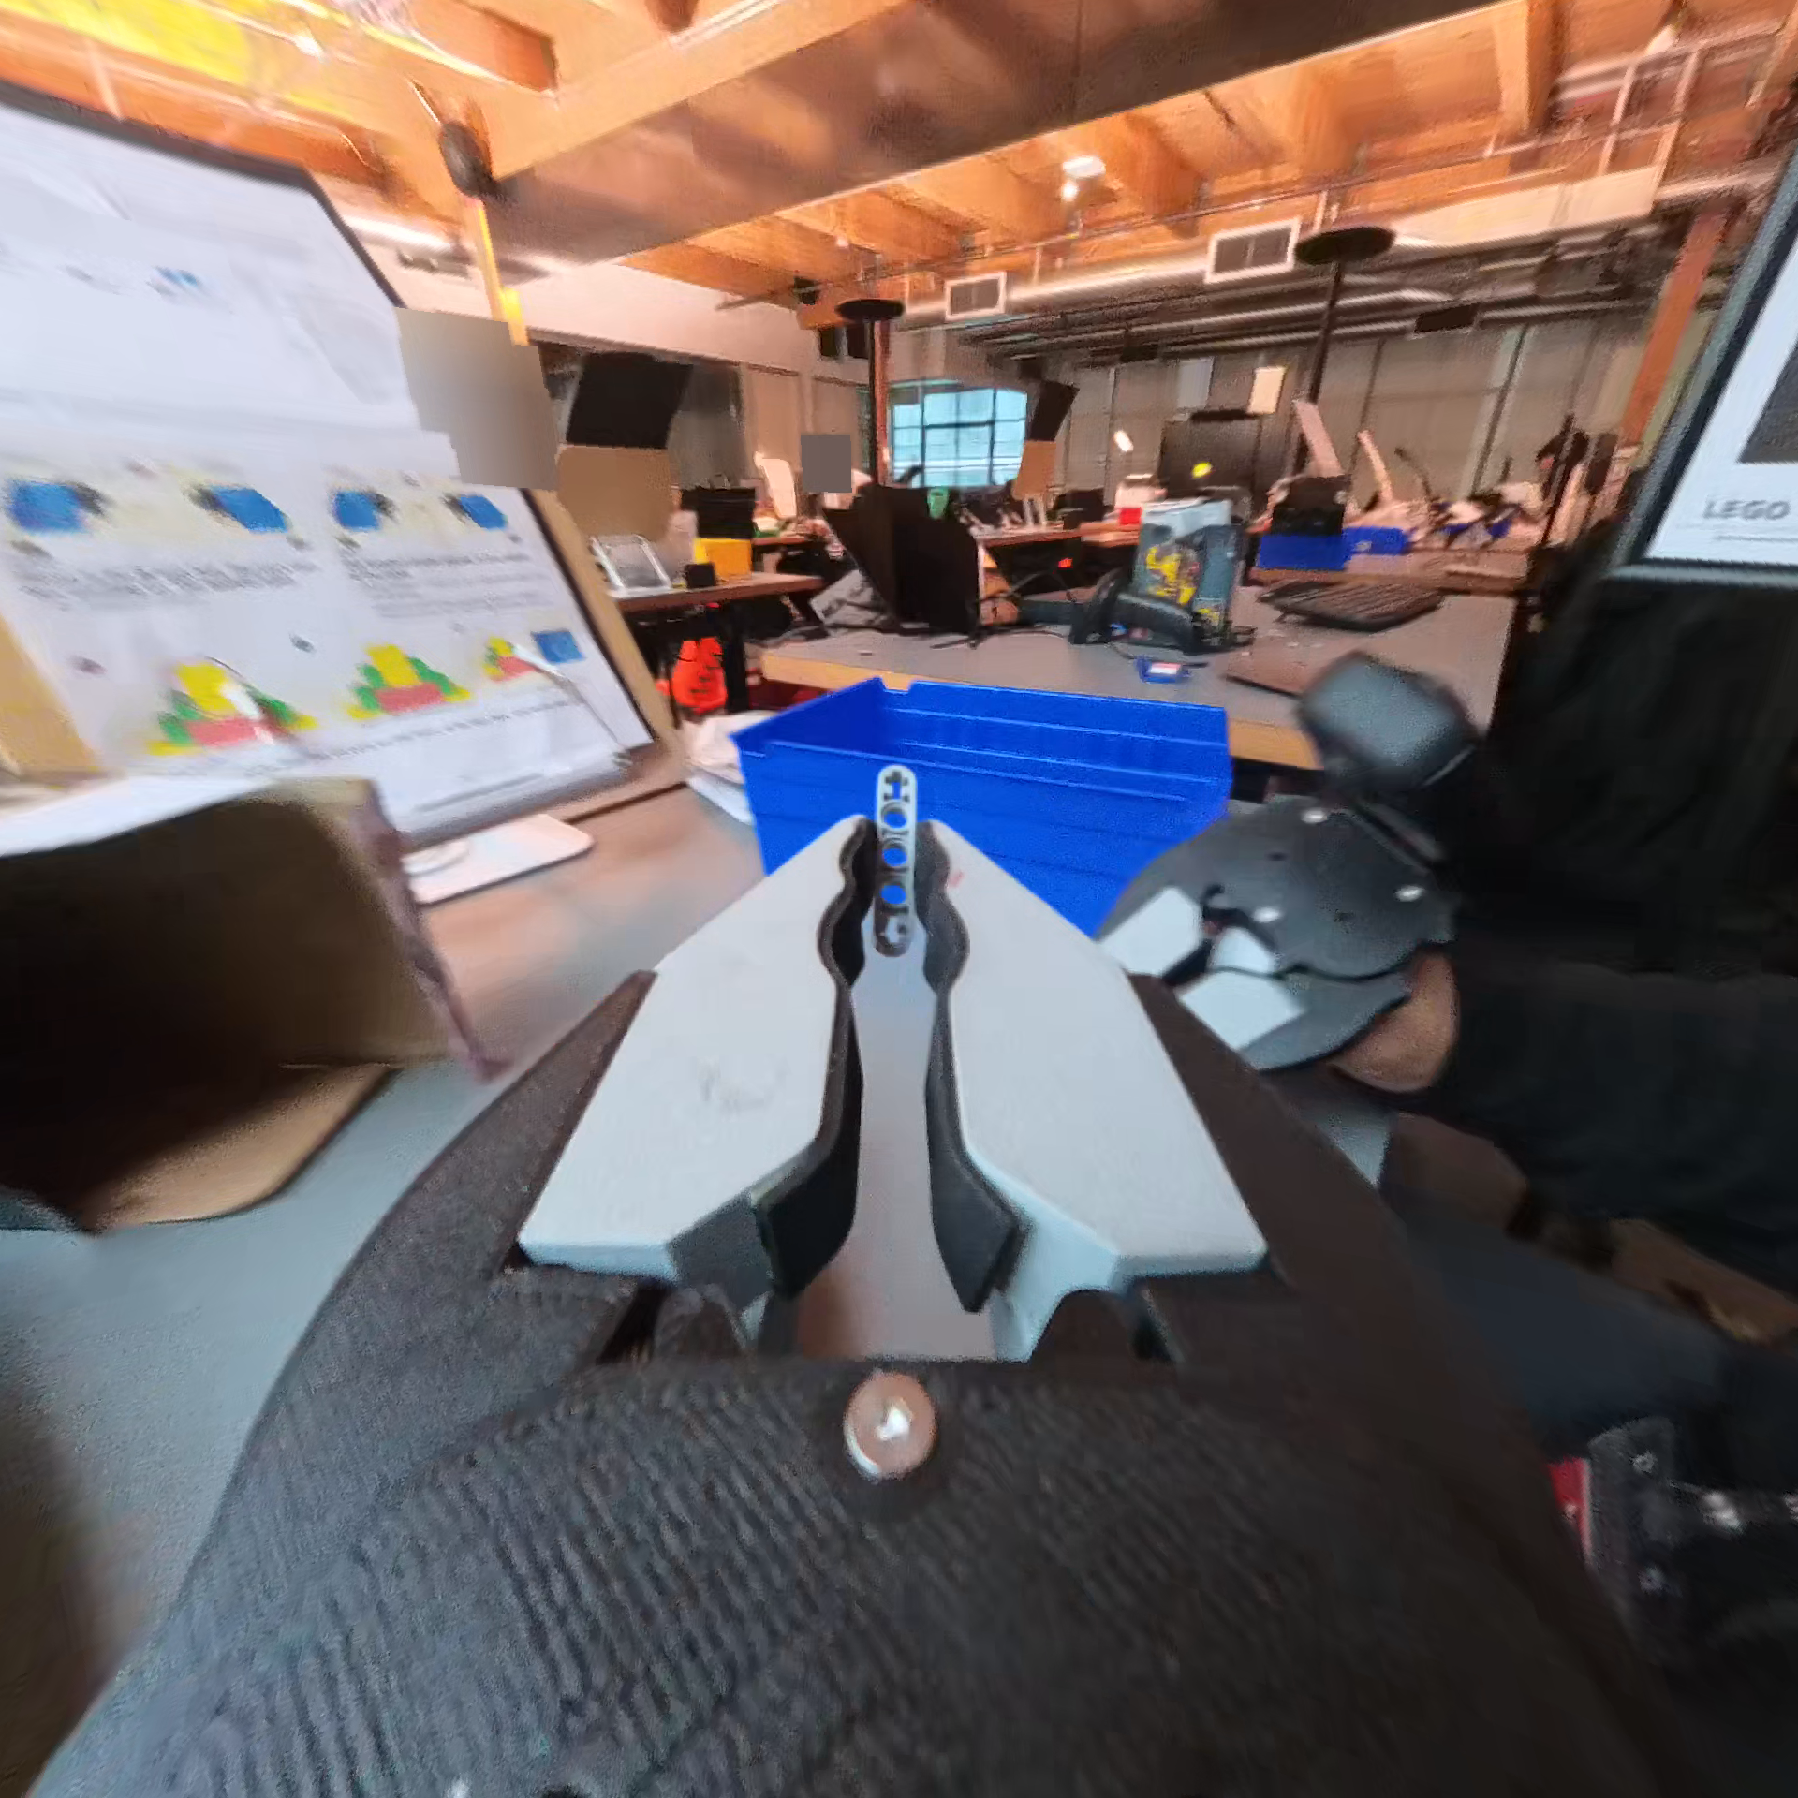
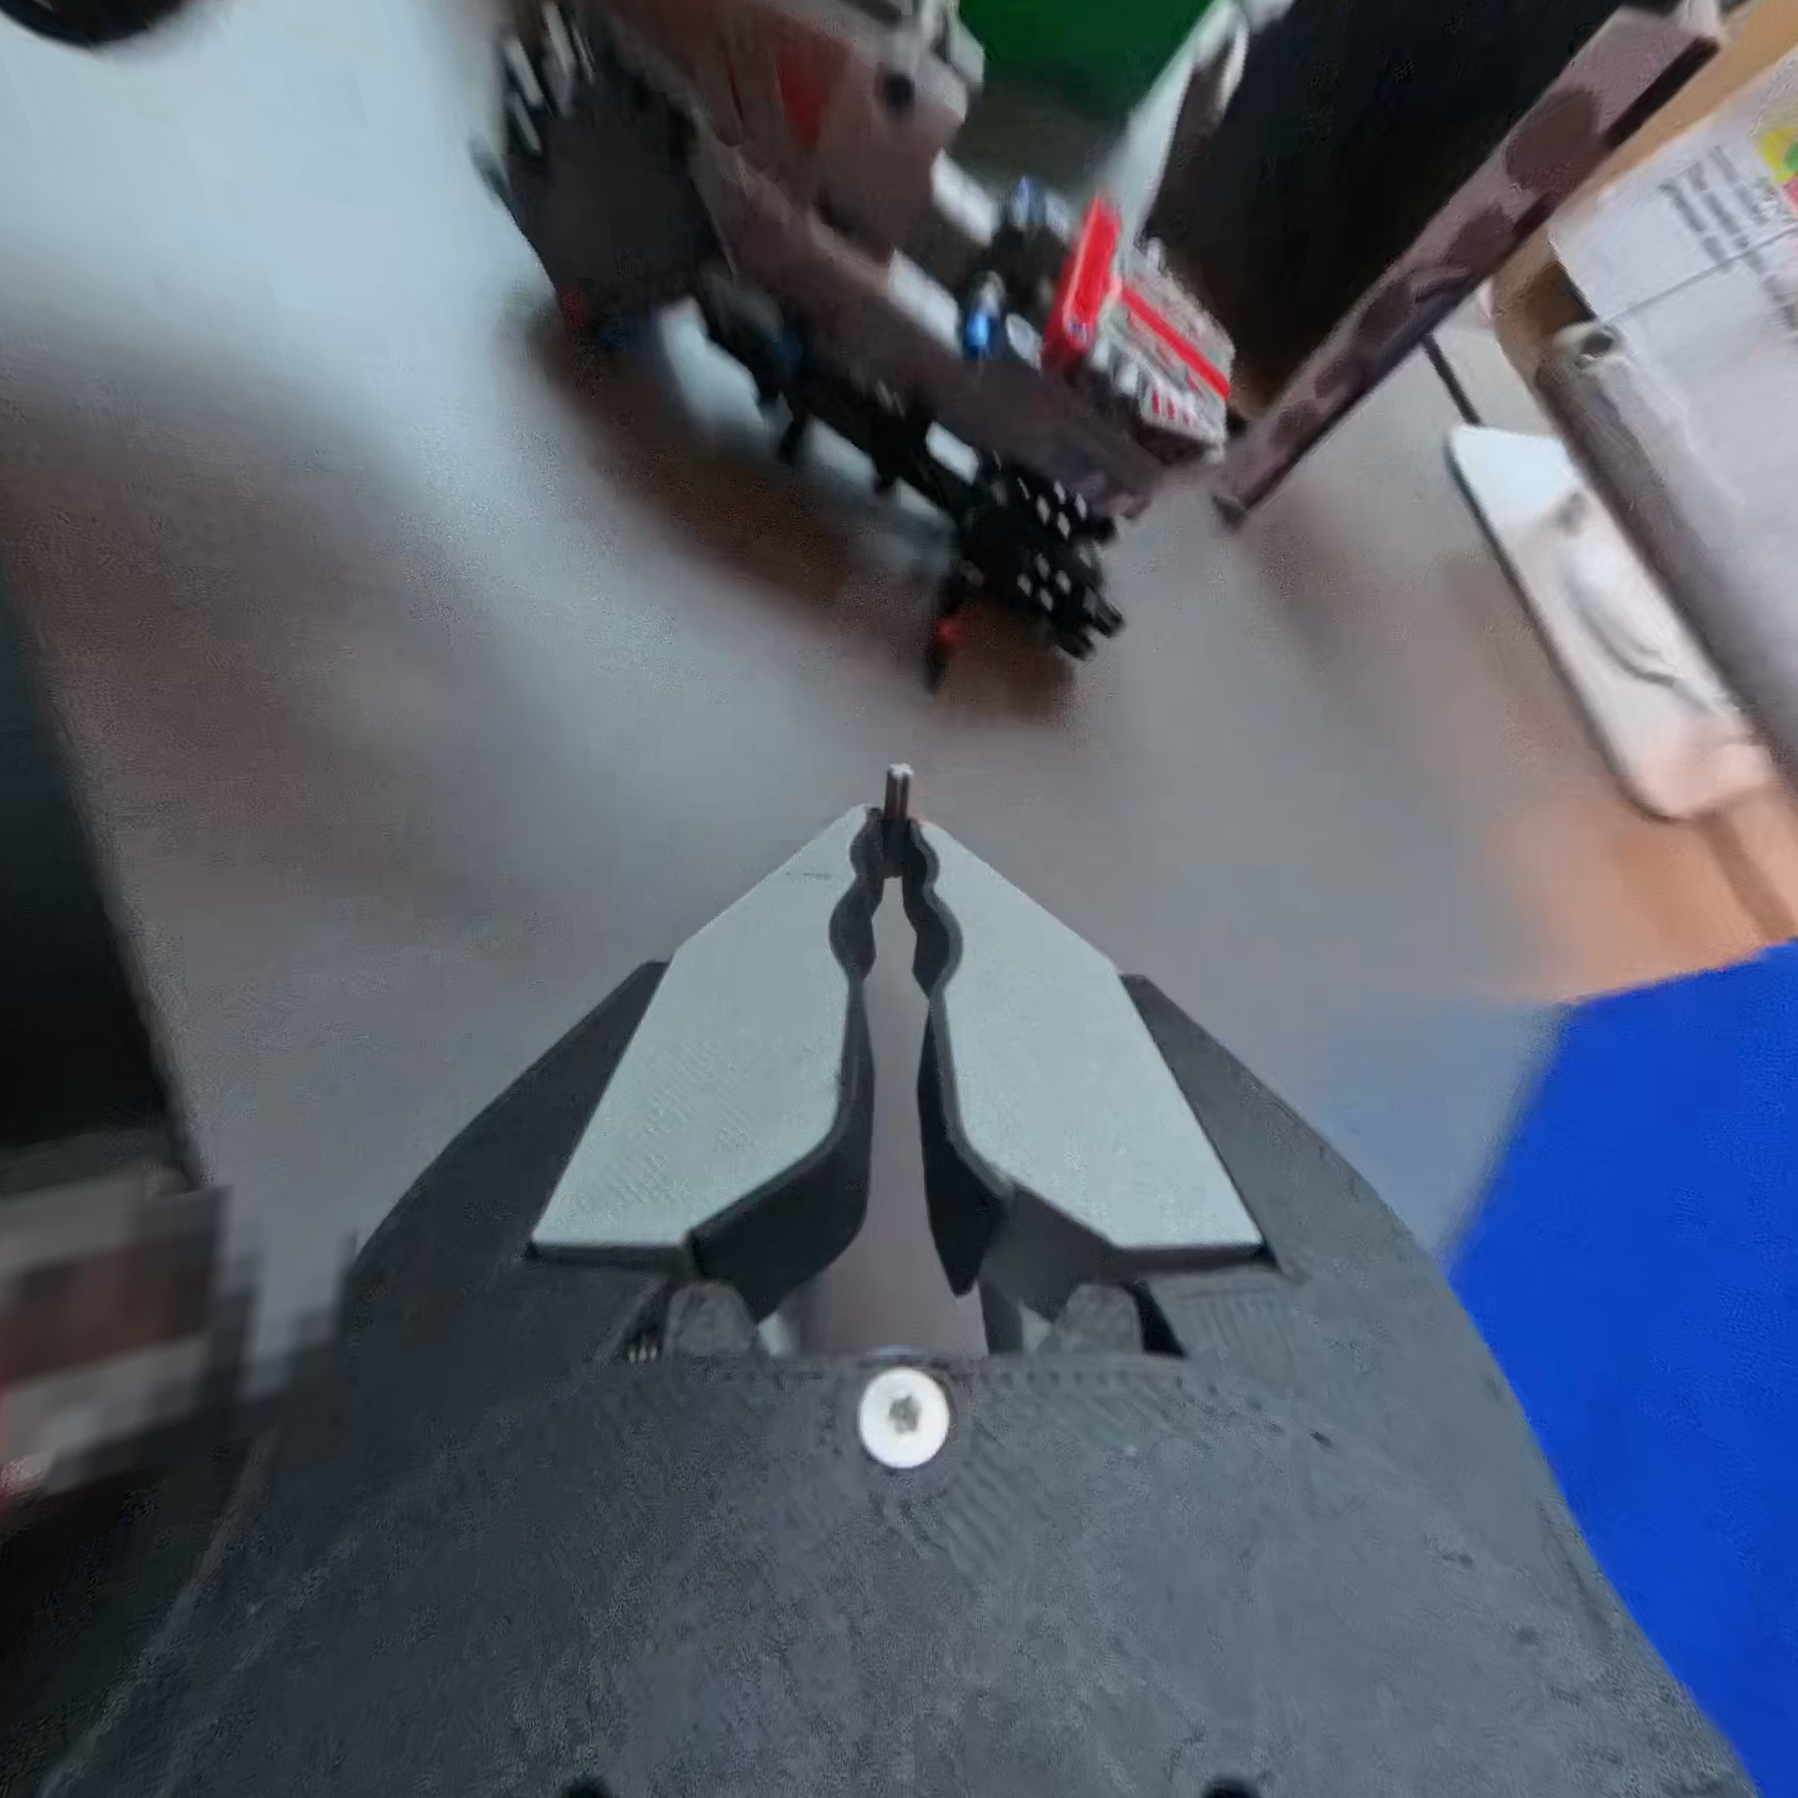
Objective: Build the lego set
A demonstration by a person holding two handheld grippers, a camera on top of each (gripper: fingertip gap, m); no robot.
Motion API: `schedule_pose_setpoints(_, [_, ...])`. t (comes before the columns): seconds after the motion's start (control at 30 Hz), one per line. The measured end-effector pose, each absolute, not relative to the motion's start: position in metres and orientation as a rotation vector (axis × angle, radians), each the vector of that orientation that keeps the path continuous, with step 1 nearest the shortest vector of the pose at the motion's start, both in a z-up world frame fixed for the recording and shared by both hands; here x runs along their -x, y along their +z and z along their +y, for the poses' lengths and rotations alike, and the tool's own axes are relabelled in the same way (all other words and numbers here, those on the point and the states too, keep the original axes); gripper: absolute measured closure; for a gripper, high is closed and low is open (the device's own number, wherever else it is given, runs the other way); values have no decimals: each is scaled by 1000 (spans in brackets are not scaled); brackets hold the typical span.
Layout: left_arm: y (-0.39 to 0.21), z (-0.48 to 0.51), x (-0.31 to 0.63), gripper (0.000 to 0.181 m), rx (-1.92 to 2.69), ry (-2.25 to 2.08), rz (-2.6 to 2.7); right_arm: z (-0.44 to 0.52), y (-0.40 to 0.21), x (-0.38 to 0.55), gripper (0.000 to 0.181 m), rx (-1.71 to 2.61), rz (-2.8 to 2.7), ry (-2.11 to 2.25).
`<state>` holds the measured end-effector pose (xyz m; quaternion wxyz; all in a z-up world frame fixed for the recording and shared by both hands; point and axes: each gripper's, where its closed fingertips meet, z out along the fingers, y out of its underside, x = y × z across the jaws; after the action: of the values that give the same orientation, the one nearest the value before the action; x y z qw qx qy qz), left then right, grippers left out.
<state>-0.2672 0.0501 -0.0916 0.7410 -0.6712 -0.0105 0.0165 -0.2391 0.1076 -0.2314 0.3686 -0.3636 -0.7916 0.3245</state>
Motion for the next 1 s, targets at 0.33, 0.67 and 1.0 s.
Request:
schedule_pose_setpoints(0.33, [-151, 76, 232, 174, 1720, -409, 22, 107, -131, 233, 181, 868, -1745, 1075])
schedule_pose_setpoints(0.67, [-161, 82, 216, 175, 1752, -441, 60, 253, -58, 172, 181, 1054, -1425, 926])
schedule_pose_setpoints(1.0, [-170, 85, 205, 175, 1786, -483, 85, 363, -206, 154, 157, 1790, -1507, 932])
